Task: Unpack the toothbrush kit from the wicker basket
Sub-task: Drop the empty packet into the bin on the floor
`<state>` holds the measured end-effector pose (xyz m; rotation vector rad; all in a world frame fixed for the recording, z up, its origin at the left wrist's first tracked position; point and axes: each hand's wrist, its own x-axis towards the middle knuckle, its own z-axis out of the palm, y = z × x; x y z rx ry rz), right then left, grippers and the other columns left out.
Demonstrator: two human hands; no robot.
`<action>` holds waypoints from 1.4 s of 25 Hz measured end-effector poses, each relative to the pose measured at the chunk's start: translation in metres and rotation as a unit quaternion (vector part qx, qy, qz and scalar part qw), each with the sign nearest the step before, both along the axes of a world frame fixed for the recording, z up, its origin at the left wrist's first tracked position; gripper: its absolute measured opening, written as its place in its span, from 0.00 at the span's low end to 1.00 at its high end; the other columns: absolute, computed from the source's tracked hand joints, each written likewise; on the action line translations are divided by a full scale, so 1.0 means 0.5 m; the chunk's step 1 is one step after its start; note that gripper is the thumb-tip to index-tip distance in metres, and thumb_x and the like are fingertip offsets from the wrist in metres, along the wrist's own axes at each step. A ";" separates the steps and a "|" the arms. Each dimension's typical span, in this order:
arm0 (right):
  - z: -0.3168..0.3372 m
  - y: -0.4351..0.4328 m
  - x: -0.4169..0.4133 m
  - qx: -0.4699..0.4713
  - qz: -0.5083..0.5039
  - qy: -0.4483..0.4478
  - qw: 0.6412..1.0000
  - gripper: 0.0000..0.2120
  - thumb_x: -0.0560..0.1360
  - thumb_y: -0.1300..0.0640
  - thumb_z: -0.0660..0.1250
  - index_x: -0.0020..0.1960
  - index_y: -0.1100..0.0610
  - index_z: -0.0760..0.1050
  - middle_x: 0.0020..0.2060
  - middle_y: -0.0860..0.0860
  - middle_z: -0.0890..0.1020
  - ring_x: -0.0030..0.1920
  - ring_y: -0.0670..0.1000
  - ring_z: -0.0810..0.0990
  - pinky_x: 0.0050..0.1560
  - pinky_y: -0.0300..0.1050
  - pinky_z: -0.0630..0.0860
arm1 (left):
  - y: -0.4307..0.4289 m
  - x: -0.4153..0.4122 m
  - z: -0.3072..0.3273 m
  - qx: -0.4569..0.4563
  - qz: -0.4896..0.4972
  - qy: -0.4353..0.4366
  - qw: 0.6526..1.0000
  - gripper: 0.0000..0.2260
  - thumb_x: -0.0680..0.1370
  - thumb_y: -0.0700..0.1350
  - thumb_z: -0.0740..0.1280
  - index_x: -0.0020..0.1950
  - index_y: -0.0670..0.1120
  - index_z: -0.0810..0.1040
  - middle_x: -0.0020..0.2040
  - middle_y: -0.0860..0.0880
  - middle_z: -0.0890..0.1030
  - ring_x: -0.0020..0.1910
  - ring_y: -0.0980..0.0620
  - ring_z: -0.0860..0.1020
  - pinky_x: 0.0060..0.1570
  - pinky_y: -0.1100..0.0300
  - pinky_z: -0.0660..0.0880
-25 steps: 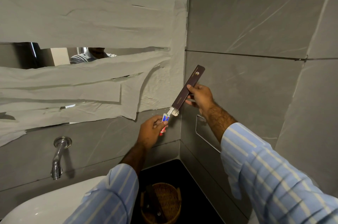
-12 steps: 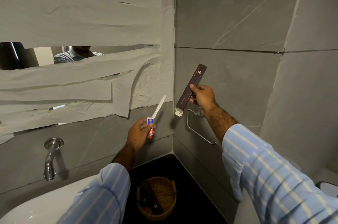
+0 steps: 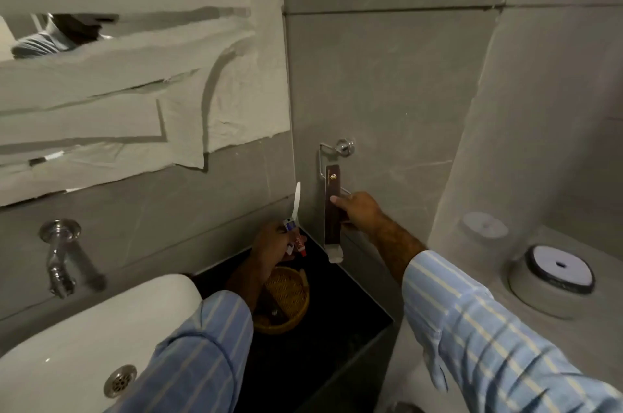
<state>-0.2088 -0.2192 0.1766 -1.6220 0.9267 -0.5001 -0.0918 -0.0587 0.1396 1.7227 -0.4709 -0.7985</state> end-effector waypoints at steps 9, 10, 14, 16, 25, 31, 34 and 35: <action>-0.228 0.063 -0.180 0.069 0.004 0.124 0.990 0.15 0.79 0.53 0.66 0.58 0.63 0.79 0.48 0.59 0.84 0.46 0.55 0.84 0.38 0.44 0.84 | 0.010 -0.132 -0.222 0.136 -0.106 0.059 0.983 0.12 0.81 0.43 0.64 0.63 0.42 0.75 0.60 0.39 0.82 0.58 0.42 0.82 0.43 0.54 0.81; -0.247 0.063 -0.207 0.056 0.008 0.146 0.988 0.15 0.79 0.53 0.66 0.58 0.62 0.80 0.49 0.59 0.84 0.48 0.57 0.85 0.45 0.48 0.84 | 0.008 -0.151 -0.241 0.152 -0.123 0.053 0.979 0.11 0.81 0.44 0.64 0.62 0.43 0.75 0.60 0.40 0.82 0.57 0.43 0.82 0.42 0.55 0.81; -0.314 0.065 -0.304 0.090 -0.012 0.205 0.975 0.16 0.79 0.50 0.65 0.59 0.62 0.78 0.44 0.56 0.83 0.43 0.53 0.83 0.44 0.44 0.81 | -0.007 -0.213 -0.297 0.206 -0.175 0.059 0.961 0.12 0.80 0.44 0.67 0.62 0.43 0.75 0.62 0.40 0.81 0.60 0.42 0.81 0.47 0.51 0.81; -0.348 0.057 -0.347 0.112 -0.020 0.255 0.960 0.19 0.79 0.49 0.65 0.57 0.65 0.80 0.41 0.55 0.83 0.41 0.52 0.83 0.44 0.43 0.80 | -0.022 -0.244 -0.318 0.222 -0.194 0.058 0.954 0.14 0.79 0.43 0.68 0.63 0.40 0.75 0.64 0.39 0.78 0.63 0.39 0.78 0.48 0.49 0.81; -0.529 0.037 -0.502 0.184 -0.059 0.400 0.896 0.17 0.73 0.50 0.70 0.52 0.64 0.82 0.50 0.59 0.86 0.48 0.58 0.85 0.54 0.49 0.81 | -0.076 -0.336 -0.422 0.251 -0.265 0.071 0.928 0.13 0.80 0.40 0.67 0.62 0.37 0.74 0.58 0.37 0.83 0.50 0.46 0.84 0.42 0.54 0.83; -0.634 0.021 -0.533 0.213 -0.056 0.443 0.869 0.14 0.75 0.55 0.68 0.54 0.64 0.82 0.51 0.59 0.85 0.52 0.58 0.84 0.55 0.49 0.81 | -0.117 -0.353 -0.506 0.290 -0.288 0.048 0.912 0.15 0.79 0.42 0.68 0.63 0.38 0.76 0.60 0.35 0.81 0.59 0.38 0.81 0.60 0.41 0.78; -0.665 0.010 -0.539 0.213 -0.047 0.446 0.868 0.14 0.77 0.57 0.67 0.57 0.64 0.80 0.54 0.60 0.84 0.54 0.57 0.83 0.56 0.48 0.81 | -0.122 -0.361 -0.529 0.308 -0.297 0.028 0.904 0.14 0.78 0.44 0.68 0.61 0.39 0.77 0.59 0.37 0.81 0.58 0.39 0.81 0.60 0.44 0.78; -0.672 0.007 -0.540 0.214 -0.045 0.448 0.867 0.14 0.77 0.57 0.66 0.57 0.65 0.80 0.55 0.60 0.83 0.55 0.58 0.83 0.57 0.48 0.80 | -0.122 -0.363 -0.535 0.312 -0.301 0.024 0.901 0.14 0.79 0.44 0.68 0.61 0.39 0.77 0.59 0.37 0.81 0.58 0.39 0.81 0.60 0.44 0.78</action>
